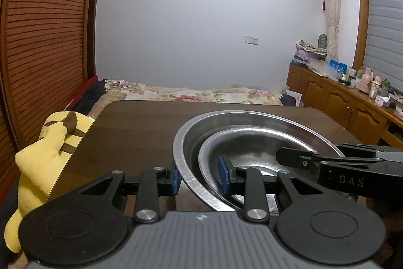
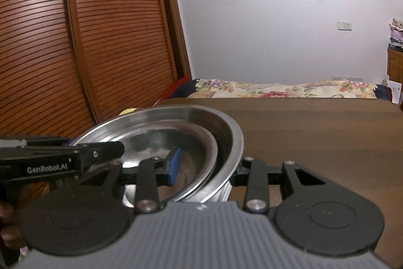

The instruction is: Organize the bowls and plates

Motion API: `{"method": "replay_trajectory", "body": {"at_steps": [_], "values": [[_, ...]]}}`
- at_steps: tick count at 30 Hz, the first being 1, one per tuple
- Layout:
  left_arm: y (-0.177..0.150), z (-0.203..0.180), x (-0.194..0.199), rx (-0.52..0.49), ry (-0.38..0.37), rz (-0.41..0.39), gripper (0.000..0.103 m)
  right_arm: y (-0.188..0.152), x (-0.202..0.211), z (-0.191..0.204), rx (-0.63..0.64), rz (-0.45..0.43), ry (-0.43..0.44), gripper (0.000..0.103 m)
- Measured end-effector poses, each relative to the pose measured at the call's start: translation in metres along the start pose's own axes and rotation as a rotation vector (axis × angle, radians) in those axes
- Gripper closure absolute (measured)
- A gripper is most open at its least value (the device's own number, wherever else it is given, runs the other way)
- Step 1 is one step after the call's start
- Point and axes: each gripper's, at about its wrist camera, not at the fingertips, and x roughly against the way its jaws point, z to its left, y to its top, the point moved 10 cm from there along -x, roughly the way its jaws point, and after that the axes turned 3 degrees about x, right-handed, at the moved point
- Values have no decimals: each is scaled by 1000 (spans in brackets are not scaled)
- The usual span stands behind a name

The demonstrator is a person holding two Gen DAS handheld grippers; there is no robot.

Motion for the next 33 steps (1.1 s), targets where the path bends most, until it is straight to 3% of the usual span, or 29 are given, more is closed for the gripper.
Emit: {"method": "replay_trajectory", "body": {"at_steps": [28, 33], "values": [[-22, 9, -15, -21, 53, 23, 72, -17, -7, 5, -13, 18, 19, 64], [-22, 11, -15, -18, 58, 27, 72, -16, -4, -1, -22, 8, -2, 60]]}}
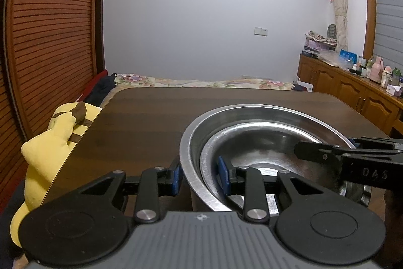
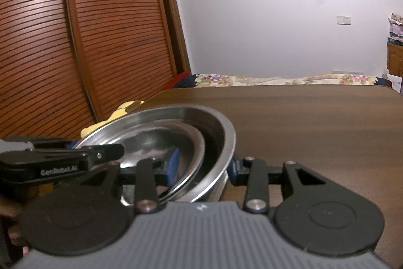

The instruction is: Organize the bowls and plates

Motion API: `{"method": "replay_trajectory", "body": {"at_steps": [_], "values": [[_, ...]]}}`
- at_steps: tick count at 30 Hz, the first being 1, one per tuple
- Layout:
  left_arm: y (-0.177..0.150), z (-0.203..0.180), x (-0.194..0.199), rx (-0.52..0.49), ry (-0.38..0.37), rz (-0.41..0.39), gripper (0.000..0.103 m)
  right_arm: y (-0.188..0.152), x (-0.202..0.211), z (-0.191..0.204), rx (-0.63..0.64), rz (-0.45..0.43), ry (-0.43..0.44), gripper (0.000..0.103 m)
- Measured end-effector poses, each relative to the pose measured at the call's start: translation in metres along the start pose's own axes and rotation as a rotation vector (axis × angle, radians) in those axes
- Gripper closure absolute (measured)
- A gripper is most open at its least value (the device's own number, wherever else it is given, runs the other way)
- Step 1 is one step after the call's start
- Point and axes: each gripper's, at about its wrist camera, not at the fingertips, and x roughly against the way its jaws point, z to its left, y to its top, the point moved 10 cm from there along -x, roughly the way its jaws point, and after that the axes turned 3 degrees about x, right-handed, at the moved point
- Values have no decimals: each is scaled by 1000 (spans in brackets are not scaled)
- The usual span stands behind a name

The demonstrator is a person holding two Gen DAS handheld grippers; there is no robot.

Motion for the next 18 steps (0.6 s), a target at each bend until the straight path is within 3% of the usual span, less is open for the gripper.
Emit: {"method": "replay_trajectory", "body": {"at_steps": [5, 11, 16, 18], "values": [[2, -1, 4, -8, 15, -7, 70, 4, 4, -2, -6, -14, -7, 59], [7, -2, 12, 0, 31, -17, 48, 9, 12, -4, -2, -37, -20, 57], [15, -5, 20, -12, 44, -26, 37, 16, 23, -9, 5, -70, -54, 44], [19, -7, 25, -23, 44, -36, 30, 20, 28, -12, 4, -86, -69, 30]]}}
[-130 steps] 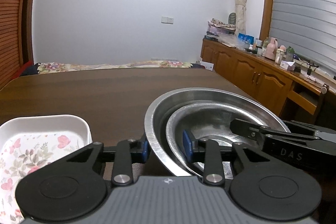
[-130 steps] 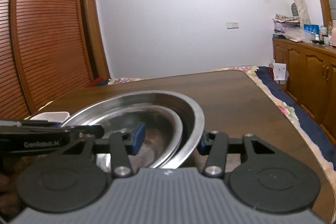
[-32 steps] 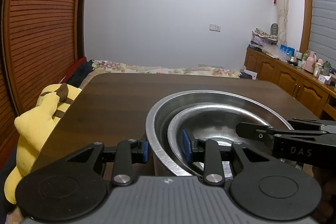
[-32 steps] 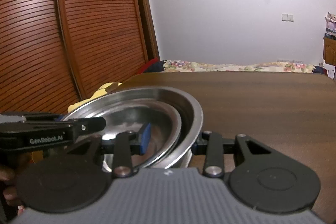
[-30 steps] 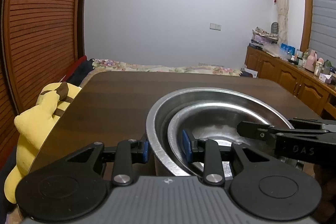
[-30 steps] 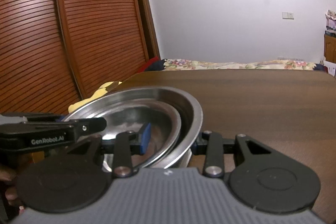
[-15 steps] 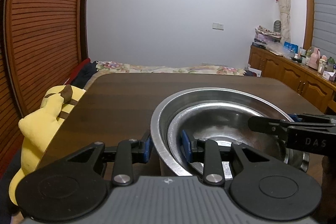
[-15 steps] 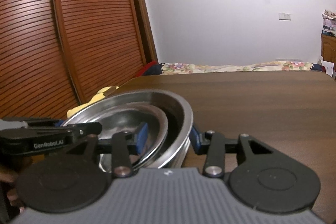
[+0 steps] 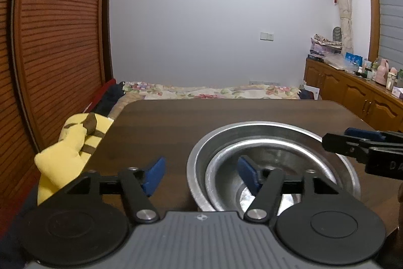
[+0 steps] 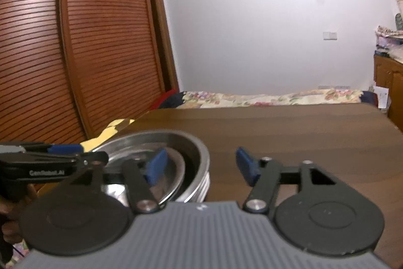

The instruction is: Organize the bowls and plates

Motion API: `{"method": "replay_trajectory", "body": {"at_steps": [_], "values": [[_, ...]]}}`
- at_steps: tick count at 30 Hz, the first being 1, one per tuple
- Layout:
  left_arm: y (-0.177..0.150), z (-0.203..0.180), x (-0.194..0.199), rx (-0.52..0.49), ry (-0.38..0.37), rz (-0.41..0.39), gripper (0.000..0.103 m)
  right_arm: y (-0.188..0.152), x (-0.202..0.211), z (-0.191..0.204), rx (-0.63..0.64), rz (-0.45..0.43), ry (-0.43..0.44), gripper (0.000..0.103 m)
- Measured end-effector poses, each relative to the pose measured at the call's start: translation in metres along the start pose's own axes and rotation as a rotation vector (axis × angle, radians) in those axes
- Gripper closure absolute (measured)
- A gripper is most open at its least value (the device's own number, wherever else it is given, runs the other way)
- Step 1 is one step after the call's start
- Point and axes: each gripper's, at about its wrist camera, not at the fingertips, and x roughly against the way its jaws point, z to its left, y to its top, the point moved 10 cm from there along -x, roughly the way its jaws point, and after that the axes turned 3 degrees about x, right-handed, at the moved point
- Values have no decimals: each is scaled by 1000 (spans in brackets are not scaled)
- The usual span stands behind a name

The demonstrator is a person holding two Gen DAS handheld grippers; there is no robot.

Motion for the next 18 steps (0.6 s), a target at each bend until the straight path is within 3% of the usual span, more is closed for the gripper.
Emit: {"method": "replay_trajectory", "body": {"at_steps": [6, 15, 18], "values": [[13, -9, 18, -12, -5, -55, 3, 12, 17, -10, -8, -58, -29, 2], [25, -27, 41, -45, 35, -86, 0, 20, 43, -18, 28, -81, -91, 0], [29, -34, 51, -42, 15, -90, 0, 24, 54, -21, 33, -82, -117, 0]]}}
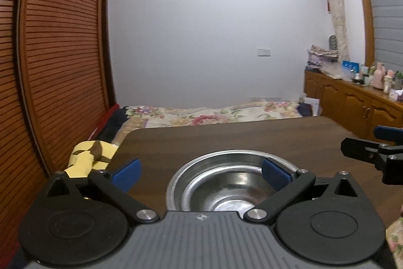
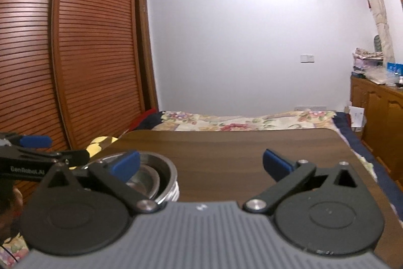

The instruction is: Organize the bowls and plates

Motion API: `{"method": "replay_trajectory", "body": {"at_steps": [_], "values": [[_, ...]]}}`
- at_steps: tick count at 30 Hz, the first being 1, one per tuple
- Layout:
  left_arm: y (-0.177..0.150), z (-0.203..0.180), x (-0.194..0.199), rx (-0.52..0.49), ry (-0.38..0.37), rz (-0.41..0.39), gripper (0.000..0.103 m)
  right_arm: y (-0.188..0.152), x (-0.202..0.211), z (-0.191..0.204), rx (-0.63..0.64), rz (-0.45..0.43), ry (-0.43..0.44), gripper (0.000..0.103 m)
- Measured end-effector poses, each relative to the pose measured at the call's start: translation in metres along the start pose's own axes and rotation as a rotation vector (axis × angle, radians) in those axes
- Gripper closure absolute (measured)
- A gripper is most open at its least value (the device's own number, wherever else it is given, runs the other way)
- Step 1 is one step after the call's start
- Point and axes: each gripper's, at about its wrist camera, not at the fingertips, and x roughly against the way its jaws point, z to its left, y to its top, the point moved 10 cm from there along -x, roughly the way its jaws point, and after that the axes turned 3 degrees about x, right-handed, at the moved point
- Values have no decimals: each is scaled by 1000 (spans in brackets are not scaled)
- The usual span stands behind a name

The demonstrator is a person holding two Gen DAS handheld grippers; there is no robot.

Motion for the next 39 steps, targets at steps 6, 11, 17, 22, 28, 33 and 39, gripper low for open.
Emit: {"method": "replay_trajectory", "body": {"at_steps": [6, 11, 17, 22, 28, 33, 39], "values": [[16, -9, 18, 11, 3, -19, 0, 15, 24, -7, 17, -37, -27, 0], [28, -15, 32, -1, 30, -56, 0, 27, 40, -16, 24, -61, -61, 0], [32, -23, 41, -21, 31, -59, 0, 29, 52, -28, 5, -63, -95, 0], [25, -28, 46, -36, 30, -44, 0, 23, 54, -36, -12, -45, -122, 0], [13, -28, 45, -39, 32, -18, 0, 10, 51, -43, -27, -10, -149, 0], [2, -28, 42, -37, 34, 6, 0, -2, 49, -47, -41, 11, -165, 0], [-9, -27, 39, -30, 38, 26, 0, -11, 46, -47, -34, 33, -178, 0]]}}
